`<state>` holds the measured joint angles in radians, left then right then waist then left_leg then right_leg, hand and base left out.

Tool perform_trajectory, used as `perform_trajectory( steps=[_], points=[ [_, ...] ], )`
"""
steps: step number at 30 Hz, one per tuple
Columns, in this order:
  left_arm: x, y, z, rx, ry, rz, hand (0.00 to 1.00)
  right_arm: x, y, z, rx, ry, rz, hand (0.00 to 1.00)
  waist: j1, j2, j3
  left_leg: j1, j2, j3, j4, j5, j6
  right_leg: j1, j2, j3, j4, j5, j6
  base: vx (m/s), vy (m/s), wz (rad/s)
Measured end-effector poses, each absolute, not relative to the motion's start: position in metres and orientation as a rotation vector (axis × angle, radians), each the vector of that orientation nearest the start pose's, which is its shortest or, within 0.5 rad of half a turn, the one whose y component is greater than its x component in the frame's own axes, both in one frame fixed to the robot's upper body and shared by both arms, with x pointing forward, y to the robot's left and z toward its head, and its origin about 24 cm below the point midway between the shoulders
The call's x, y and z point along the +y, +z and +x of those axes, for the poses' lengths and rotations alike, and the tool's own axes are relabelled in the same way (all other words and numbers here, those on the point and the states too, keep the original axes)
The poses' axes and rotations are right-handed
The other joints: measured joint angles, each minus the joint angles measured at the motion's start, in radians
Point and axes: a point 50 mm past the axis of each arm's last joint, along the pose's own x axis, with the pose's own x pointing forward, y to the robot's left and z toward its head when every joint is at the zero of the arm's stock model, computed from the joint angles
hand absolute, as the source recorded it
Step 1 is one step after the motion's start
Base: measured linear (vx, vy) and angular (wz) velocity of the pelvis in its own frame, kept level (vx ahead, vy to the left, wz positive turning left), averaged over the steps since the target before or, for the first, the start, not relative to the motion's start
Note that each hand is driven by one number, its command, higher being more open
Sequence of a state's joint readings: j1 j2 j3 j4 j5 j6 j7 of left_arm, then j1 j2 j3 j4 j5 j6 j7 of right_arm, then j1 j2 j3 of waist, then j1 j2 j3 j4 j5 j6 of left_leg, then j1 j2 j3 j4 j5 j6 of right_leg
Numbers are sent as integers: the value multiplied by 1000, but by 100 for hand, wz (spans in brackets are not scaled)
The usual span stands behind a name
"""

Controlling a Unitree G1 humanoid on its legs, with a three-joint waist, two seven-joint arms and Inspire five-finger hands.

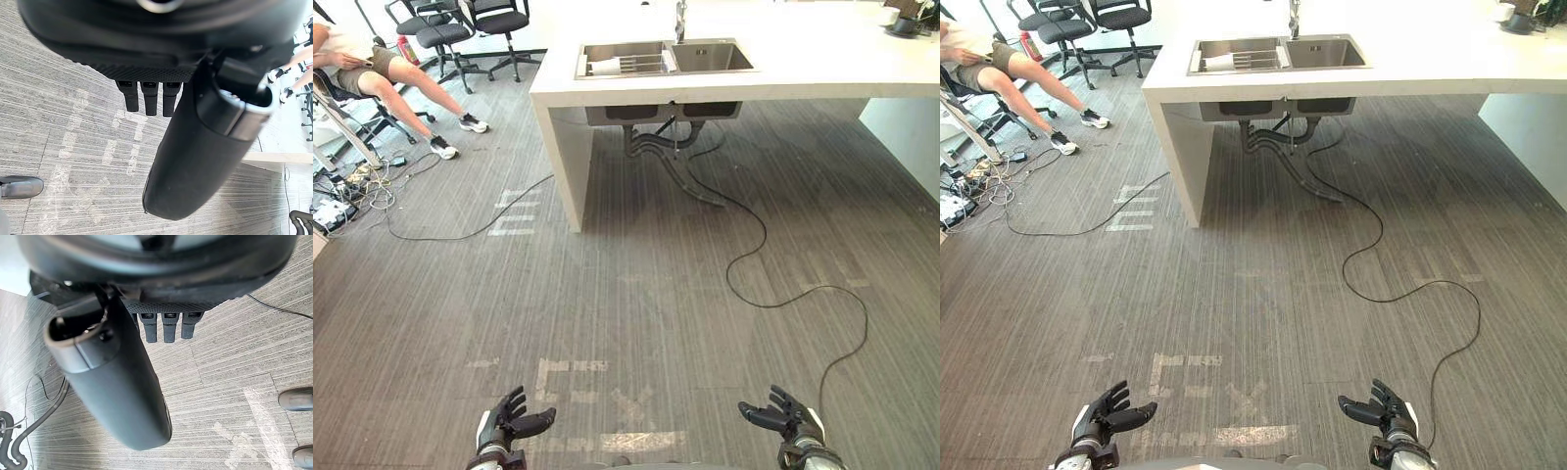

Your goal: Walk over to the sink, pick up the cup, carry it to the dishwasher, place the cup inside the dishwasher, then close the dishwasher door

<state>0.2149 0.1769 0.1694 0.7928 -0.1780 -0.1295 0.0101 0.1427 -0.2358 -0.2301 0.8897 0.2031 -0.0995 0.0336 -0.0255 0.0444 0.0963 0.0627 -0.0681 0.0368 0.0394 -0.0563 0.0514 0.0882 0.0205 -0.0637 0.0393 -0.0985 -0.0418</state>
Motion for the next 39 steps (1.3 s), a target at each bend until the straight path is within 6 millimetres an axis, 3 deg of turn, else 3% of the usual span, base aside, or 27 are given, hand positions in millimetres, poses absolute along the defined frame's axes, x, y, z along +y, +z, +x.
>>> perform_trajectory(
  steps=[12,17,19,21,23,25,27,29,31,32,33,34,35,36,37,38,39],
  points=[
    [249,-129,100,827,373,-35,90,-275,-124,119,821,-419,52,90,6,3,-2,-29,14,37,22,-37,-7,-29,13,42,-6,0,0,28,-5,-11],
    [244,-124,110,770,386,-77,90,-281,-118,131,780,-461,57,90,10,16,2,-88,29,65,142,-127,2,-64,22,86,36,-32,19,99,21,-27],
    [241,-121,114,743,385,-88,90,-284,-115,135,768,-465,50,90,14,26,6,-107,32,72,194,-165,8,-114,22,96,156,-93,43,80,39,-20],
    [236,-117,122,718,357,-80,90,-285,-114,137,764,-466,46,90,9,35,17,-101,31,78,244,-216,24,-237,15,85,463,-169,109,93,68,-6],
    [234,-114,127,698,337,-69,90,-284,-115,135,773,-466,47,90,5,29,31,-75,21,65,274,-253,35,-327,-8,55,707,-177,120,158,52,20],
    [233,-115,128,700,332,-65,90,-285,-116,132,785,-470,46,90,4,25,36,-40,12,51,282,-283,37,-384,-55,-1,813,-209,101,247,34,26],
    [233,-113,133,686,336,-65,90,-284,-115,134,780,-463,45,90,-9,28,55,13,27,15,246,-292,28,-445,-81,-66,741,-230,92,357,-23,36],
    [231,-110,142,664,343,-86,90,-285,-113,139,770,-458,40,90,-19,51,78,45,75,-16,217,-298,9,-497,-63,-108,613,-217,84,458,-130,49],
    [234,-109,145,658,358,-89,90,-285,-112,142,767,-444,29,90,-21,44,80,86,102,-35,184,-303,-36,-531,-51,-116,427,-106,83,584,-206,42],
    [236,-110,143,666,365,-80,90,-285,-114,137,778,-447,25,90,-26,19,73,119,103,-61,190,-324,-72,-525,-66,-108,381,58,45,474,-204,42],
    [234,-113,142,679,368,-85,90,-287,-114,135,784,-454,20,90,-28,21,68,126,113,-71,211,-334,-88,-522,-67,-120,409,64,1,586,-272,38],
    [231,-115,143,688,369,-94,90,-288,-113,137,781,-455,19,90,-30,37,61,89,146,-83,312,-323,-108,-502,-41,-141,409,27,-21,463,-229,15],
    [230,-115,144,688,368,-99,90,-285,-112,142,771,-443,18,90,-29,42,69,20,169,-86,487,-274,-129,-444,-10,-154,366,16,-37,571,-284,9],
    [228,-115,145,686,366,-104,90,-283,-113,143,773,-434,16,90,-28,42,72,-20,179,-88,598,-221,-125,-401,6,-158,328,12,-43,582,-276,12],
    [226,-115,145,682,362,-112,90,-278,-115,142,775,-428,30,90,-19,38,74,-88,209,-92,806,-181,-128,-297,36,-162,251,8,-54,684,-307,8],
    [225,-114,143,678,361,-114,90,-272,-118,138,781,-429,47,90,-13,31,79,-140,241,-69,969,-183,-125,-193,62,-158,184,5,-63,541,-233,3],
    [225,-114,142,675,361,-115,90,-269,-118,139,773,-428,57,90,-6,27,81,-171,261,-48,1028,-187,-118,-147,73,-154,158,1,-69,492,-209,-12]
  ],
)
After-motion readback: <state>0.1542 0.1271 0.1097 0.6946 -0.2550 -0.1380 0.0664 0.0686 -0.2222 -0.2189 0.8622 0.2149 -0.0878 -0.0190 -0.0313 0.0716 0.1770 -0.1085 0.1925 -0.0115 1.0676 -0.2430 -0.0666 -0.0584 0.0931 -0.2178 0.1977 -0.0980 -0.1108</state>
